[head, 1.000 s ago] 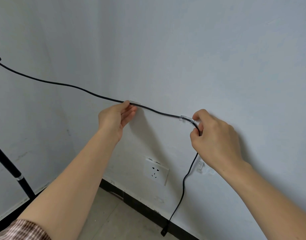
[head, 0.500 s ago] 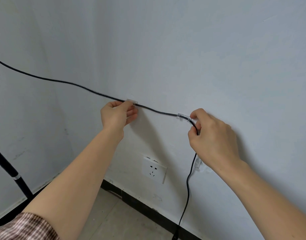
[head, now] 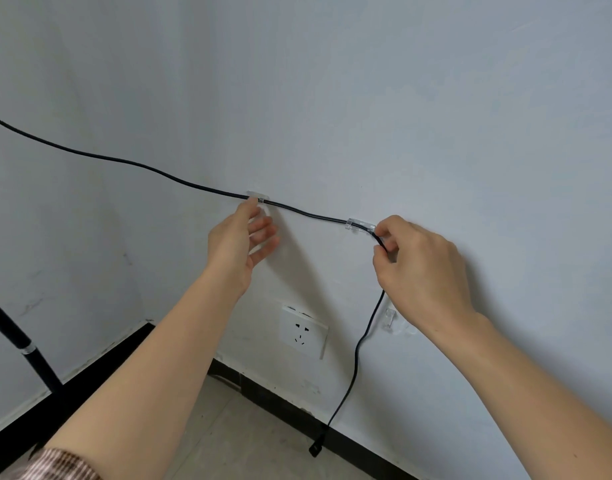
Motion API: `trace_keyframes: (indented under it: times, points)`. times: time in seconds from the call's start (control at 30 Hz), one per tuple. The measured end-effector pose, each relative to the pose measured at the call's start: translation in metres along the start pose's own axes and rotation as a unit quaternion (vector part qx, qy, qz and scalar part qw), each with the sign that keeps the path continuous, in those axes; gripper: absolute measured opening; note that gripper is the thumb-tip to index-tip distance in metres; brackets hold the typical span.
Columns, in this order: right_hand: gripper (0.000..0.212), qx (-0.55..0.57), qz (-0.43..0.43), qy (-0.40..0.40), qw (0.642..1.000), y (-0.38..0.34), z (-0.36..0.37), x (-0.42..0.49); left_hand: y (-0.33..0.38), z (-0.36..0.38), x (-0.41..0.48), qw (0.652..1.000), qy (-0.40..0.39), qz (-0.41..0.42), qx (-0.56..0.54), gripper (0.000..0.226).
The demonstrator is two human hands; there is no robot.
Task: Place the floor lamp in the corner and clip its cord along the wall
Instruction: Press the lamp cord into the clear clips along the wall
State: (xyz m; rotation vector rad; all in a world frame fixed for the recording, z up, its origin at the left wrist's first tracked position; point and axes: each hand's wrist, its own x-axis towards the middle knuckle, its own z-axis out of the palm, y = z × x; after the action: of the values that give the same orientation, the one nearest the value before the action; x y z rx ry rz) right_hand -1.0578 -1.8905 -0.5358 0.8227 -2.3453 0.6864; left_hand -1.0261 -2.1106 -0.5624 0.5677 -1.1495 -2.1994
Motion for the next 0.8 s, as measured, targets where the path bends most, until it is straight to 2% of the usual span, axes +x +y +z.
trace_keyframes:
  times: [0.47,0.63,0.8]
  points:
    - [0.008,0.002,0.0,0.002,1.0,0.0,-0.003,0.001,0.01,0.001,0.011,0.998,0.01,0.064,0.025,0.014]
    - [0.009,-0.017,0.001,-0.004,1.0,0.002,-0.001,-0.003,0.009,-0.002,0.015,0.999,0.017,0.024,-0.039,0.011]
    - [0.02,-0.09,0.044,-0.048,0.994,0.009,0.007,-0.013,0.01,-0.002,0.019,1.0,0.025,0.004,-0.019,0.011]
